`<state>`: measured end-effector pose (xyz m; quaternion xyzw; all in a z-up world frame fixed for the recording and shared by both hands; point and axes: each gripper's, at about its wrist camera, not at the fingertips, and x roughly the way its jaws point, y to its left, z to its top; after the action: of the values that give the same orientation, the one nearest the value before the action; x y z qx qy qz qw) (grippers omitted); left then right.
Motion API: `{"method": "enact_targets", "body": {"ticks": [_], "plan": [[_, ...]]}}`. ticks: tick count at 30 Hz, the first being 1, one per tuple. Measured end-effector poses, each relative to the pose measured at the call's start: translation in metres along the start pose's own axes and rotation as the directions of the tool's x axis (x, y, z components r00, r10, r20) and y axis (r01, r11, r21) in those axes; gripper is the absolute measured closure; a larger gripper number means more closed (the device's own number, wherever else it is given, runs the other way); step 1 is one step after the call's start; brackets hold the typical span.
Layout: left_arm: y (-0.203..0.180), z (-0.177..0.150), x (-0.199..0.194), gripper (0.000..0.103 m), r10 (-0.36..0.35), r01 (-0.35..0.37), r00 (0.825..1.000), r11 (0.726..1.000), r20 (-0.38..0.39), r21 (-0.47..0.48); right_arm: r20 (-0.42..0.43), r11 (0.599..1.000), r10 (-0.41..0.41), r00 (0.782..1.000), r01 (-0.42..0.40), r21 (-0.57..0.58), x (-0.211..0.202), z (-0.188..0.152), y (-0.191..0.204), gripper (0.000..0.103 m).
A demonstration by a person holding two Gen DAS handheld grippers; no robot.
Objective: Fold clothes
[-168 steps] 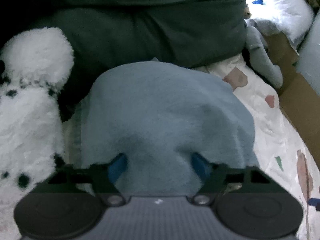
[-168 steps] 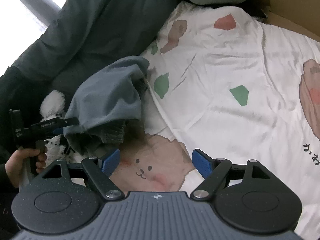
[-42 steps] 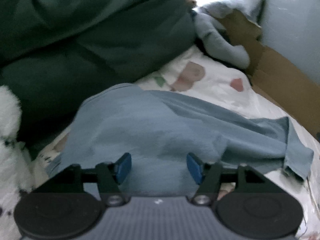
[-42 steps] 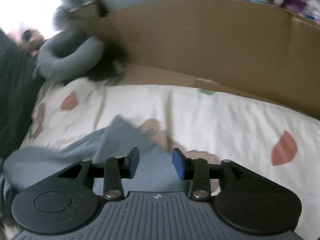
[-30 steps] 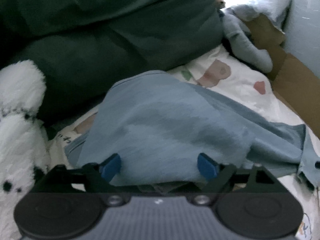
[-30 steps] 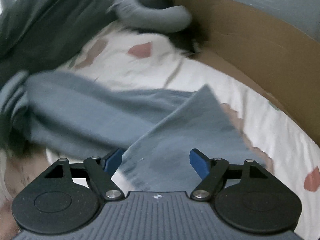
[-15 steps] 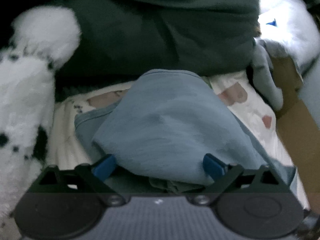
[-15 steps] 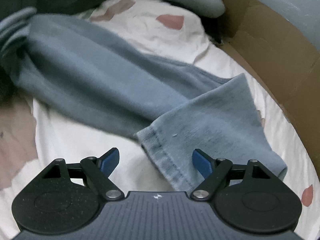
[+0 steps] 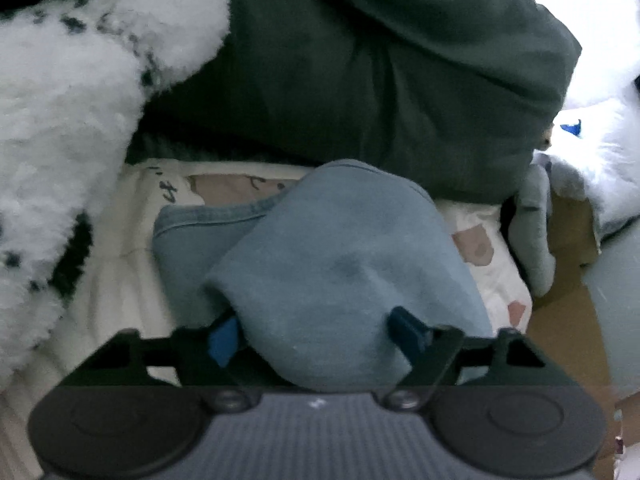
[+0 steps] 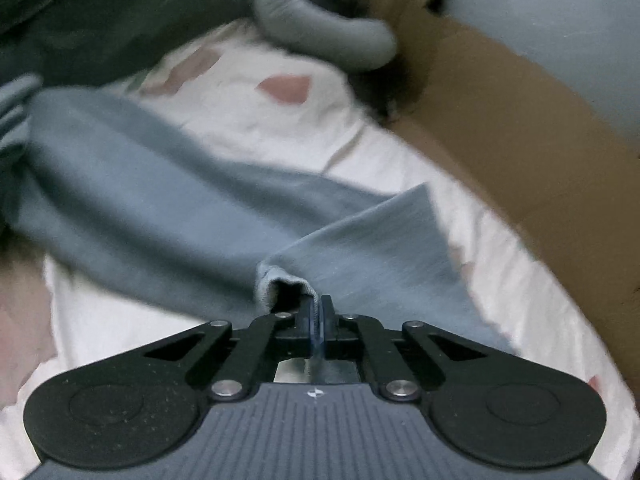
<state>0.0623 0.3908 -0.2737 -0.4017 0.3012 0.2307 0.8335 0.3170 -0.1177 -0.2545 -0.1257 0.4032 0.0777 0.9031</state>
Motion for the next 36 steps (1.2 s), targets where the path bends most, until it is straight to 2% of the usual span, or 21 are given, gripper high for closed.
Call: {"method": "enact_targets", "body": {"ticks": [7, 11, 15, 24, 31, 35, 36], "plan": [[-0.01, -0.003, -0.003, 0.07, -0.037, 0.037, 0.999, 0.998, 0.01, 0.047, 0.035, 0.993, -0.094, 0.995, 0.091, 0.08, -0.002, 0.01, -0.056, 0.103], [-0.021, -0.002, -0.01, 0.074, -0.048, 0.047, 0.999, 0.996, 0.018, 0.071, 0.032, 0.983, -0.144, 0.989, 0.14, 0.119, -0.002, 0.006, -0.09, 0.103], [-0.033, -0.001, -0.017, 0.078, -0.06, 0.058, 0.998, 0.994, 0.026, 0.092, 0.018, 0.98, -0.17, 0.985, 0.168, 0.104, 0.005, 0.008, -0.127, 0.103], [-0.07, -0.005, -0.03, 0.084, -0.126, 0.121, 0.992, 0.982, 0.023, 0.148, -0.024, 0.947, -0.282, 0.959, 0.282, 0.154, 0.012, 0.015, -0.219, 0.103], [-0.105, -0.026, -0.033, 0.087, -0.218, 0.219, 0.976, 0.951, -0.028, 0.217, -0.101, 0.896, -0.366, 0.925, 0.38, 0.23, 0.011, 0.002, -0.269, 0.099], [-0.127, -0.042, -0.032, 0.088, -0.267, 0.278, 0.961, 0.924, -0.077, 0.262, -0.117, 0.878, -0.353, 0.928, 0.372, 0.301, -0.001, -0.014, -0.276, 0.096], [-0.131, -0.046, -0.031, 0.088, -0.279, 0.292, 0.956, 0.918, -0.088, 0.267, -0.11, 0.879, -0.343, 0.933, 0.36, 0.312, -0.004, -0.018, -0.274, 0.088]]}}
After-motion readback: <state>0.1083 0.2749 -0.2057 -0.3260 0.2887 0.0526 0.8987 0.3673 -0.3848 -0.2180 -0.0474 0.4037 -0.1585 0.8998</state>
